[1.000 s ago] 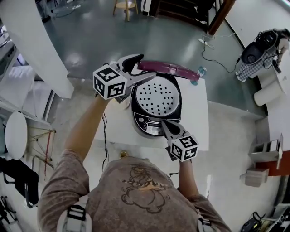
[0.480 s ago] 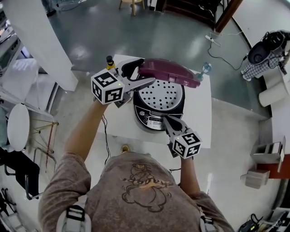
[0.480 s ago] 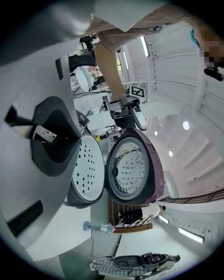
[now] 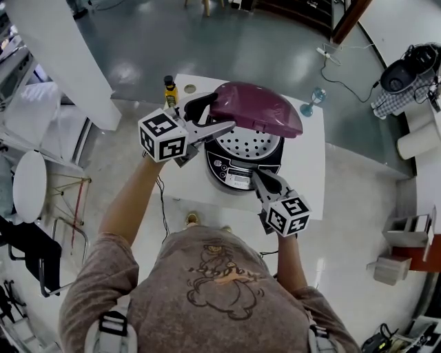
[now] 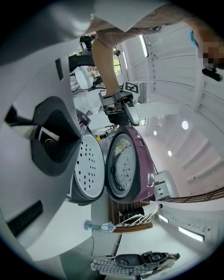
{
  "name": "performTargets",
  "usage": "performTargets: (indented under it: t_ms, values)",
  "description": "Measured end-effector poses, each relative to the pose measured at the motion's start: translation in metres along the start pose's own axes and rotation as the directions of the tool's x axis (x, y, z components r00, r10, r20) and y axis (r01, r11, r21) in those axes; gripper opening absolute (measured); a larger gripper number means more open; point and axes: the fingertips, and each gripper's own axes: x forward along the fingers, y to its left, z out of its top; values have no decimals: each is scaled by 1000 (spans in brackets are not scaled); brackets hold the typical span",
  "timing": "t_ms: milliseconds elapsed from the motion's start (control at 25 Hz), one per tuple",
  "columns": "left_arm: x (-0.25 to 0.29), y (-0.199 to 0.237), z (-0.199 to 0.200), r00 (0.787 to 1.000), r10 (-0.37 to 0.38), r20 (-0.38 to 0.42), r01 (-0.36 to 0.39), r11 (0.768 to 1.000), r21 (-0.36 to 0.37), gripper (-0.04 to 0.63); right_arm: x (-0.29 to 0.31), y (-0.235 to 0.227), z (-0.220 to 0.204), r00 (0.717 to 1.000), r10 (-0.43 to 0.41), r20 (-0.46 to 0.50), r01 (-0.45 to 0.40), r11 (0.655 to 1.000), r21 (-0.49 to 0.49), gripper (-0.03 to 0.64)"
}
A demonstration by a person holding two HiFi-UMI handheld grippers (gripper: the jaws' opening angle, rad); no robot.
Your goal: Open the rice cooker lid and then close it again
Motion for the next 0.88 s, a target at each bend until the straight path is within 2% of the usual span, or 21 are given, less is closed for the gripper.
performTargets:
  t_ms: [880]
  values:
    - [-14,-12,-48,998,46,-36,-47,998,-38,370,-20,-1,22,995,-43,85,45,999,-18,3]
